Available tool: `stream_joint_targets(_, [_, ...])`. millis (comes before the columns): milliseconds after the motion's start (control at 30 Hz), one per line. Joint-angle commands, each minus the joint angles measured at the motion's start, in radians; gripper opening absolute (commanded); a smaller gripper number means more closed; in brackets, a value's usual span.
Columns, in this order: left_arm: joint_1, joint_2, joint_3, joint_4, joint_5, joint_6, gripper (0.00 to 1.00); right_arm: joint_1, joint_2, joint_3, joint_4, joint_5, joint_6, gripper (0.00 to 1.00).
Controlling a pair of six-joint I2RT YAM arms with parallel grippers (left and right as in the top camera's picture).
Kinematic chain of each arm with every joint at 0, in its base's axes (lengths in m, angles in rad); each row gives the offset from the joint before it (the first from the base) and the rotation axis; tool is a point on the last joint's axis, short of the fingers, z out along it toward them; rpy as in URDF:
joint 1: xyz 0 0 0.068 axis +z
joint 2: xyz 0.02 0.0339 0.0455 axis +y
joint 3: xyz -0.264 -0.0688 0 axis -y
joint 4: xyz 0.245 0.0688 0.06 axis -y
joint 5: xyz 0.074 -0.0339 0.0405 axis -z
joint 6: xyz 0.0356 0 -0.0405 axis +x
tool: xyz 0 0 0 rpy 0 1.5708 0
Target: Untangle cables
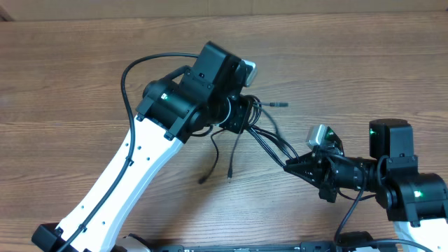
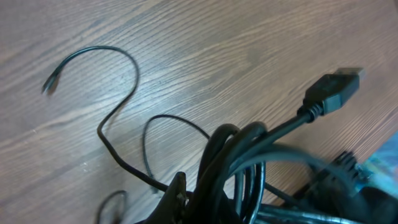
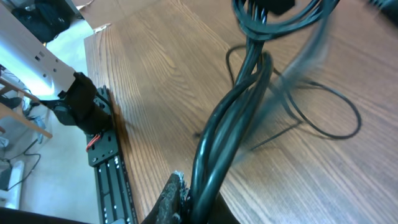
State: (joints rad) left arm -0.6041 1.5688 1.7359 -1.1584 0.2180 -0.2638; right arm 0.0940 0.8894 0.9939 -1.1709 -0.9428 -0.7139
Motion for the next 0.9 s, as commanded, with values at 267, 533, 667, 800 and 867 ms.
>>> stream_joint_targets(267, [0.079, -0.019, 0.011, 0.100, -0.190, -0.254, 0.04, 0.002, -0.016, 0.003, -0.135, 0.069, 0.119, 0.04])
stream_joint_targets(533, [0.079, -0.019, 0.011, 0.142, -0.160, -0.228, 0.04, 0.002, 0.010, -0.011, -0.120, 0.449, 0.695, 0.32])
stream_joint_targets(667, [0.079, -0.019, 0.011, 0.143, -0.107, -0.114, 0.04, 0.002, 0.040, -0.011, -0.117, 0.463, 0.796, 1.00])
stream_joint_targets(800, [0.079, -0.019, 0.011, 0.137, -0.046, 0.012, 0.04, 0.002, 0.076, -0.011, -0.106, 0.410, 0.822, 1.00])
stream_joint_targets(867, [0.079, -0.019, 0.011, 0.135, -0.032, 0.037, 0.04, 0.002, 0.097, -0.011, -0.095, 0.357, 0.822, 1.00])
